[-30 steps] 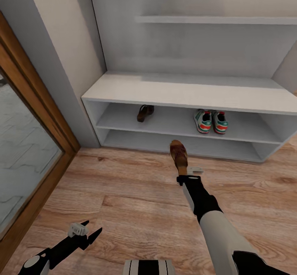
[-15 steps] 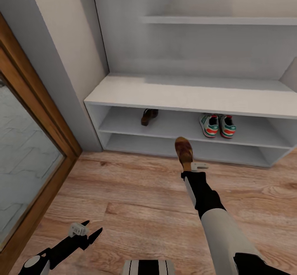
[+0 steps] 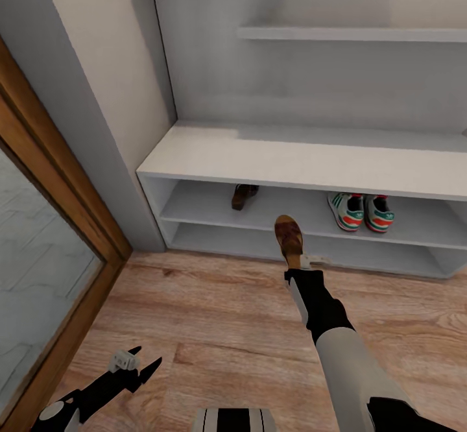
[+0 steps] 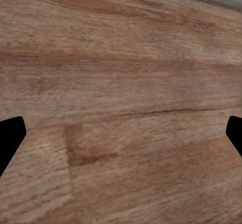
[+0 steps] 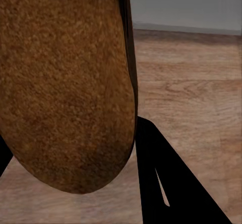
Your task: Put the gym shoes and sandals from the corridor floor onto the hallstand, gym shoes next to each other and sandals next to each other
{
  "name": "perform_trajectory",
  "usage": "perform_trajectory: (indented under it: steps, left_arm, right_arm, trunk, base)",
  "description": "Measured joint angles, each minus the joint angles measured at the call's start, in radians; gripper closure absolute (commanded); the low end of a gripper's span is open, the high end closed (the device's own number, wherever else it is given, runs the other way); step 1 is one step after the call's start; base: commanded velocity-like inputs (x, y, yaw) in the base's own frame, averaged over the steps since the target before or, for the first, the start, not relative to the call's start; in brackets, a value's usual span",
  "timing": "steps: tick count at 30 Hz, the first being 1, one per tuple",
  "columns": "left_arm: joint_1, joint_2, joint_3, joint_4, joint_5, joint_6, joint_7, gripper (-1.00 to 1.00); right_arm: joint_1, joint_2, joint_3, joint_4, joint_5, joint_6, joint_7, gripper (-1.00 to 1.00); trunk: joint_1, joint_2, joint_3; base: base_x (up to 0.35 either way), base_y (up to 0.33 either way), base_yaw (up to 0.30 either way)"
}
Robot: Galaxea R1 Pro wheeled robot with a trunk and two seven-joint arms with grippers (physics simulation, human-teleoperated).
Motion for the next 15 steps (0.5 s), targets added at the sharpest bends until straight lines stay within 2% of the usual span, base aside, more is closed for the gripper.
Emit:
perform_trajectory:
  steps: [8,15]
  left_arm:
    - [0.0,0.0,0.001,0.0,-0.001,0.001,0.0,-1.0]
    - [0.0,-0.002,0.0,0.0,-0.001,0.0,0.0,-1.0]
  right_arm:
    - [0.0,0.0,0.0,0.0,0.0,0.0,0.0,1.0]
    - [0.0,0.0,-0.001,0.0,0.001,0.0,0.0,1.0]
  trunk:
    - [0.0,0.0,0.0]
    - [0.001,0.0,0.0]
  base:
    - [0.305,0.004,0.0]
    - [0.057,0.0,0.0]
